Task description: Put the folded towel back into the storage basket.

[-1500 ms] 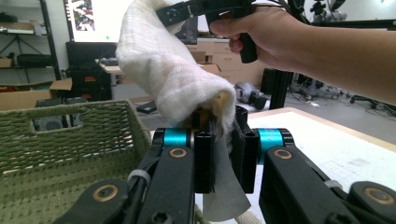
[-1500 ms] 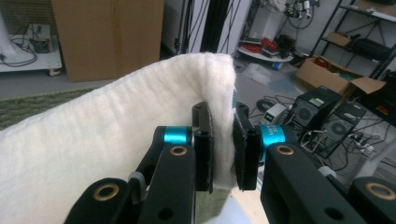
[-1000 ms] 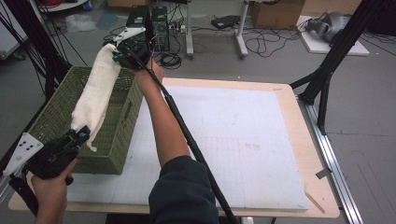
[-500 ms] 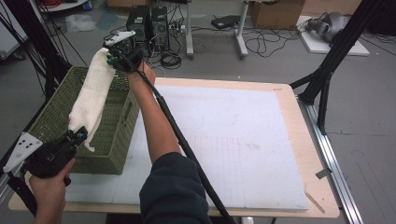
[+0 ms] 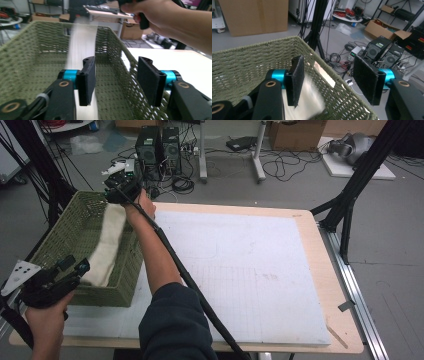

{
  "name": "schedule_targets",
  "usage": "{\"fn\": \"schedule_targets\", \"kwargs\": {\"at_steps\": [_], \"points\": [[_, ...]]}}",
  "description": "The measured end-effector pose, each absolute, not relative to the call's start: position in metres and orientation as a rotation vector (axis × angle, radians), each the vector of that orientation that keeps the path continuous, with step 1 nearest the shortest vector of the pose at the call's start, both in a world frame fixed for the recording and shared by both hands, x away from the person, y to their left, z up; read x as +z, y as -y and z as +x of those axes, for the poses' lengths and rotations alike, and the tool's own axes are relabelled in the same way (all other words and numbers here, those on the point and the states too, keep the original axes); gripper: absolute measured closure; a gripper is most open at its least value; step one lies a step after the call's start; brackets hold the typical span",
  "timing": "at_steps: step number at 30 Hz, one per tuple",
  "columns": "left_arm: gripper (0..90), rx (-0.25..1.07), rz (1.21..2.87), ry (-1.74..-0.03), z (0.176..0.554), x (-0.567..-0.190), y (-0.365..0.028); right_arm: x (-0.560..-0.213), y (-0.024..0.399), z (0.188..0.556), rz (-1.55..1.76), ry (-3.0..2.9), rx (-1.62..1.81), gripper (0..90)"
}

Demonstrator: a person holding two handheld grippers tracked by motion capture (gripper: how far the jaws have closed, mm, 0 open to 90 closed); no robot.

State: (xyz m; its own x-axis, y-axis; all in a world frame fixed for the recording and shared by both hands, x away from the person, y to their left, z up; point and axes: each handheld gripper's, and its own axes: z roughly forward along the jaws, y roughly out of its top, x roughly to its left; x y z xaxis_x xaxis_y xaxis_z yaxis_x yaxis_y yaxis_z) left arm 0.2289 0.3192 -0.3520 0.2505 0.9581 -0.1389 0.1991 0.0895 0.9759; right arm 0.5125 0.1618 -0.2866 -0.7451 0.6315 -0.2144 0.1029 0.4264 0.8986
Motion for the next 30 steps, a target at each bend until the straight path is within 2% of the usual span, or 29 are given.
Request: {"fn": "schedule_targets", "kwargs": {"at_steps": [10,15,30], "points": [[39.4,0.82,1.367,-1.17,0.228,-0.347,-0.317,-0.277,-0.127,0.498,0.609,-2.128,1.369,40.0],[37.3,0.79,1.412,-1.114,0.228,-0.341,-0.31,-0.274,-0.082,0.481,0.629,-2.107,1.419,37.8],[23.7,0.677,1.456,-1.029,0.237,-0.334,-0.278,-0.276,0.036,0.431,0.686,-2.049,1.45,33.6]]}}
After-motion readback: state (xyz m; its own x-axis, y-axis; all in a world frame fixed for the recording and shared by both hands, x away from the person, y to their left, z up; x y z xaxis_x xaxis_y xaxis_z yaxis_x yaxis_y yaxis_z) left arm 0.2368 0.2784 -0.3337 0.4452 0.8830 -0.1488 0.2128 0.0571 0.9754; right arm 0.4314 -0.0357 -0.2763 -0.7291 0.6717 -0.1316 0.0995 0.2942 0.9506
